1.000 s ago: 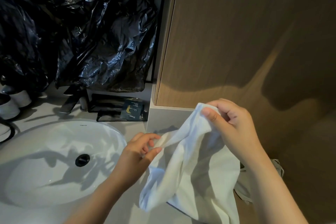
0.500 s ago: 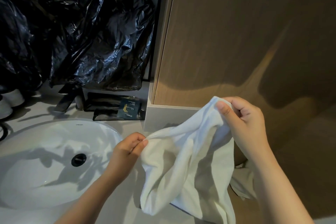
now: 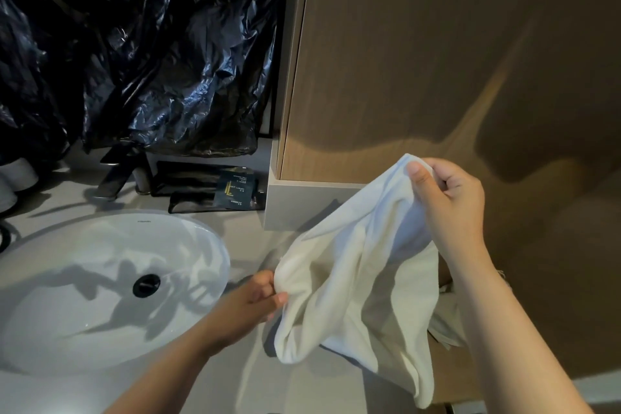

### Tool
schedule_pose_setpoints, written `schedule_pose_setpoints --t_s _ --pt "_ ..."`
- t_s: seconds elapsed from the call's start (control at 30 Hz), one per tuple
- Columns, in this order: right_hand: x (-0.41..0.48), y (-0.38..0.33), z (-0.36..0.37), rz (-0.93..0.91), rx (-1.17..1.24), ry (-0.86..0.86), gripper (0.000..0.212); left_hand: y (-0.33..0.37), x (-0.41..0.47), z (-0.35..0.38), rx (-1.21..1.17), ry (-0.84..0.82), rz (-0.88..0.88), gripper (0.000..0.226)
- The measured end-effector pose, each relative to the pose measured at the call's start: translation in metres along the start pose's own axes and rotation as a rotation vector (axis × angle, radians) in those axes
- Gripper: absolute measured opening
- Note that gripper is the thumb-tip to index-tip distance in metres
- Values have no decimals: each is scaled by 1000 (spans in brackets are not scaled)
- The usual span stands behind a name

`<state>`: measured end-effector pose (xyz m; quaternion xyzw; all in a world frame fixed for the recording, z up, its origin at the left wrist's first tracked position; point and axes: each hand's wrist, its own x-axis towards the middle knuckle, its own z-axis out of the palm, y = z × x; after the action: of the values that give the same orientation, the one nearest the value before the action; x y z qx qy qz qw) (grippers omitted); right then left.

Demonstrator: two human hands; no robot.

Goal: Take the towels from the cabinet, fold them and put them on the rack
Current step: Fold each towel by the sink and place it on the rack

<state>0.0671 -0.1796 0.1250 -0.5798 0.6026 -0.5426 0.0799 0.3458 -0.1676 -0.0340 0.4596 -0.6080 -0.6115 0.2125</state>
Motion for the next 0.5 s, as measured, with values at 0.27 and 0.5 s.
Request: schedule_pose_setpoints --t_s 0.27,0.5 --pt "5 2 -10 25 16 51 23 -9 2 8 -195 -56 -74 51" --pt "8 11 -24 60 23 93 24 -3 6 14 -328 -7 -86 25"
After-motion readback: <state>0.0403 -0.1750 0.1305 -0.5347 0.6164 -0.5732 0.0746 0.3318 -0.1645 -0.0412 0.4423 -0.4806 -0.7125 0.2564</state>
